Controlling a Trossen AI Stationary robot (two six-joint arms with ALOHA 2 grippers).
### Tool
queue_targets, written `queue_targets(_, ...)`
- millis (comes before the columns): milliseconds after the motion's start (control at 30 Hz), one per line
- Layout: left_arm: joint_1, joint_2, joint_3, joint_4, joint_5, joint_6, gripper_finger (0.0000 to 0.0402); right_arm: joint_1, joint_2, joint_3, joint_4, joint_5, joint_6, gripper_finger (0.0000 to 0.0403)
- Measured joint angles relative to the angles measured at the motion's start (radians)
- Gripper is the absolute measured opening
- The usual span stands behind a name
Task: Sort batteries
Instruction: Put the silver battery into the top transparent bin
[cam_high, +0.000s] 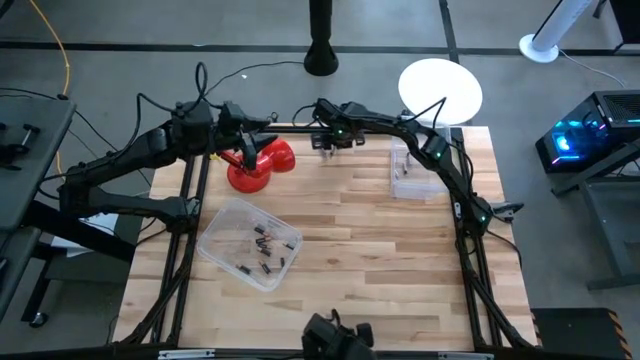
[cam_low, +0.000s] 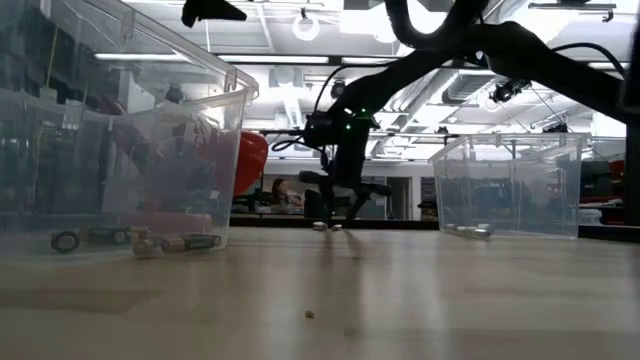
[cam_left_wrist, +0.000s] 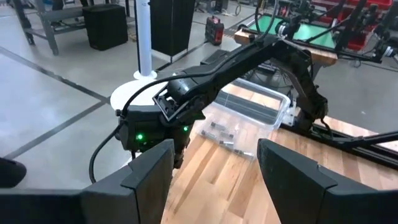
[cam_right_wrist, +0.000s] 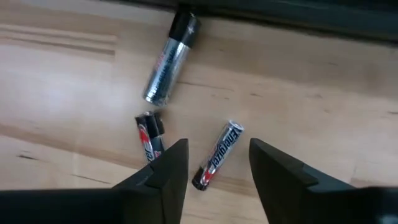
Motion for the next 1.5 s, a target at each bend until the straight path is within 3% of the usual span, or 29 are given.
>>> queue_targets(333,0.000,0.000,0.000,-0.008,0.001,0.027,0.0227,-0.025,0.000,0.000,-0.105,-0.037,-0.028,0.0026)
queue_targets(433,0.000,0.000,0.000,-0.008,0.001,0.026,0.0227,-0.029,-0.002,0.000,-0.176,-0.037,-0.081,0.0008)
queue_targets(767,0.000,0.000,0.000,-0.008,-0.001,0.026,0.0227,-0.024,-0.008,0.000,-0.334,0.033,-0.352,0.0001)
queue_targets(1167,0.000,0.000,0.000,-0.008,-0.006,-0.040,0.0227,-0.008,-0.008,-0.001,-0.343,-0.033,-0.490,0.0004)
queue_targets(1300,0.000,0.000,0.000,-0.008,-0.007,-0.070,0.0227,-0.009,-0.003,-0.002,-0.335,-0.070,-0.527,0.0030)
queue_targets(1500,0.000,0.001,0.000,-0.010,-0.008,-0.098,0.0227,0.004,-0.006,-0.109,-0.283,-0.082,-0.562,0.0104)
